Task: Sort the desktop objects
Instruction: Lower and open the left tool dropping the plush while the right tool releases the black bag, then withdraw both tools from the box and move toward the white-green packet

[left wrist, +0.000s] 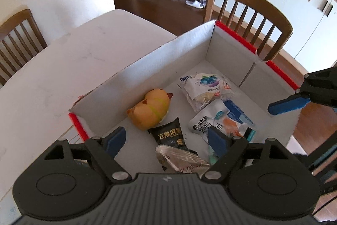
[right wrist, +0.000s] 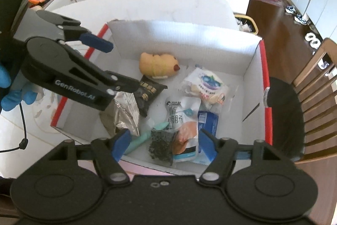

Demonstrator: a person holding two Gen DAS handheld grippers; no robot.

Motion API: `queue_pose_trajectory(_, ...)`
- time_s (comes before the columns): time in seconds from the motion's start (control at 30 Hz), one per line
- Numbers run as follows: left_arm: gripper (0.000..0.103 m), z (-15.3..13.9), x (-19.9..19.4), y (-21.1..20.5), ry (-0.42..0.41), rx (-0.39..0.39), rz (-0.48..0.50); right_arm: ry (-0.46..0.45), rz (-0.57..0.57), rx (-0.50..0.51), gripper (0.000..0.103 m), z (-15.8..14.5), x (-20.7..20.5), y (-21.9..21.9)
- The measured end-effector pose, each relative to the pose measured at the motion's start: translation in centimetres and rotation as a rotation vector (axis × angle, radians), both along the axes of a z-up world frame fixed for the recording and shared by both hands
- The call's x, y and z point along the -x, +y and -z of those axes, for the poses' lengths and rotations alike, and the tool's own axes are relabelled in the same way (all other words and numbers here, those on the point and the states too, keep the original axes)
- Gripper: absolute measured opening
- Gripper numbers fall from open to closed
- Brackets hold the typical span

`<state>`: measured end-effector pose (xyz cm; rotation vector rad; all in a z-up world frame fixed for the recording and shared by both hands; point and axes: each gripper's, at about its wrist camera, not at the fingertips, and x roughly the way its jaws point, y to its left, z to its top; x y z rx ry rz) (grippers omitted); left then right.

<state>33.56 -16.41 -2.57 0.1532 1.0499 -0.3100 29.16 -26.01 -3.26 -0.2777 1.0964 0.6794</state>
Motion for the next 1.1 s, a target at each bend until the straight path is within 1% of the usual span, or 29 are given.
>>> queue_pose_trajectory(0.1,0.085,-0.9,1.3,0.7,-0.031,-0.002,-0.018,-0.016,-0.001,-0.01,0.071,-0.6,-0.1,-0.2)
queue_pose_trajectory(0.13,0.085,-1.2,1.7,1.0,-0.038,0.004,-0.024,-0.021,0.0,-0.016,0.071,-1.4,0.3,-0.3)
queue_pose_trajectory(0.27,0.085,-2.3,3.8,1.8,-0.073,0.021,-0.045,-0.041,-0.004,-0.035,0.071,-2.8,1.3,-0.1)
queue_pose_trajectory(0.47,0.085,-3.6,6.8,3.4,-0.126,0.047,-0.071,-0.07,-0.011,-0.047,0.072,-4.1,2.5,0.7)
queue_pose_trajectory(0.67,0.085,-4.3,9.9,5.3,-0.164,0.073,-0.079,-0.081,-0.005,-0.072,0.073,-5.2,4.0,1.8)
queue_pose_trajectory(0.83,0.085,-4.4,12.1,7.2,-0.179,0.072,-0.077,-0.095,-0.004,-0.077,0.076,-5.7,5.1,3.8)
queue_pose_trajectory(0.93,0.089,-4.4,13.2,8.7,-0.181,0.085,-0.073,-0.107,-0.004,-0.088,0.081,-6.0,5.8,5.1)
queue_pose_trajectory(1.07,0.09,-4.4,14.5,11.0,-0.187,0.1,-0.073,-0.113,-0.002,-0.099,0.085,-6.3,6.5,7.2)
queue_pose_trajectory(1.1,0.094,-4.3,14.8,11.6,-0.188,0.104,-0.075,-0.115,-0.002,-0.098,0.085,-6.3,6.7,7.8)
